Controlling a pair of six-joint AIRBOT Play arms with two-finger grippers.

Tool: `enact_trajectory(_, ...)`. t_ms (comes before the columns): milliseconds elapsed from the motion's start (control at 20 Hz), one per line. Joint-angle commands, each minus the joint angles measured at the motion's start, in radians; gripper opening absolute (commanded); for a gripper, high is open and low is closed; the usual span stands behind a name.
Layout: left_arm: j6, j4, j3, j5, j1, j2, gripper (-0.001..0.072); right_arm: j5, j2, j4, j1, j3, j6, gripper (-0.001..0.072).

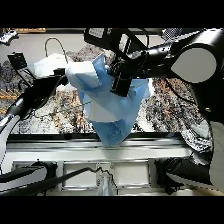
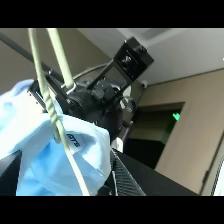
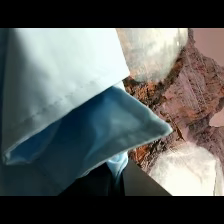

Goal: Fold the clothes and pants, and hang the long-sleeved shirts on hangers.

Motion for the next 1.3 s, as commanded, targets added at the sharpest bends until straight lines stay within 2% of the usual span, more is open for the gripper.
enact_trajectory(0,-0.018,-0.018,0.000,-0.003,0.029,0.000,0.0675,0.006,0.002,0.032,0.001,0.000,-0.002,0.0021)
enact_trajectory(150,-0.018,-0.056,0.000,0.010,0.035,-0.001,0.0681,0.014,0.003,0.043,0.001,0.000,-0.003,0.0021)
enact_trajectory(200,-0.018,-0.087,0.000,0.032,0.040,-0.001,0.0683,0.020,0.003,0.045,0.001,0.000,-0.003,0.0021)
enact_trajectory(250,-0.016,-0.126,0.000,0.061,0.044,-0.001,0.0720,0.029,0.003,0.054,0.001,0.000,-0.002,0.0021)
enact_trajectory(400,-0.017,-0.234,0.000,0.139,0.082,-0.001,0.0720,0.055,0.003,0.077,0.001,0.000,-0.001,0.0021)
enact_trajectory(650,-0.061,-0.225,0.002,0.111,0.193,0.006,0.0711,0.048,0.003,0.053,0.001,0.000,-0.001,0.0021)
enact_trajectory(800,-0.068,-0.154,0.002,0.137,0.317,0.030,0.0526,0.047,0.003,0.026,0.001,0.000,0.004,0.0021)
enact_trajectory(850,-0.080,-0.077,0.002,0.169,0.372,0.047,0.0427,0.045,0.003,0.016,0.001,0.000,0.010,0.0021)
enact_trajectory(900,-0.121,0.029,0.002,0.235,0.429,0.071,0.0302,0.039,0.003,0.003,0.001,0.000,0.021,0.0021)
enact_trajectory(950,-0.203,0.129,0.000,0.333,0.483,0.101,0.0218,0.024,0.003,-0.003,-0.001,0.000,0.033,0.0021)
enact_trajectory(1050,-0.441,0.369,-0.019,0.569,0.550,0.184,0.0132,-0.003,0.002,-0.011,-0.001,0.000,0.034,0.0021)
enact_trajectory(1100,-0.597,0.528,-0.039,0.682,0.570,0.241,0.0082,-0.015,0.002,-0.011,-0.001,0.000,0.034,0.0021)
enact_trajectory(1150,-0.723,0.674,-0.062,0.768,0.574,0.301,0.0082,-0.029,0.002,-0.011,-0.001,0.000,0.034,0.0021)
enact_trajectory(1200,-0.800,0.803,-0.089,0.796,0.571,0.359,0.0087,-0.042,0.002,-0.012,-0.001,0.000,0.034,0.0021)
enact_trajectory(1250,-0.835,0.871,-0.119,0.790,0.562,0.405,0.0089,-0.055,0.002,-0.012,-0.001,0.000,0.034,0.0021)
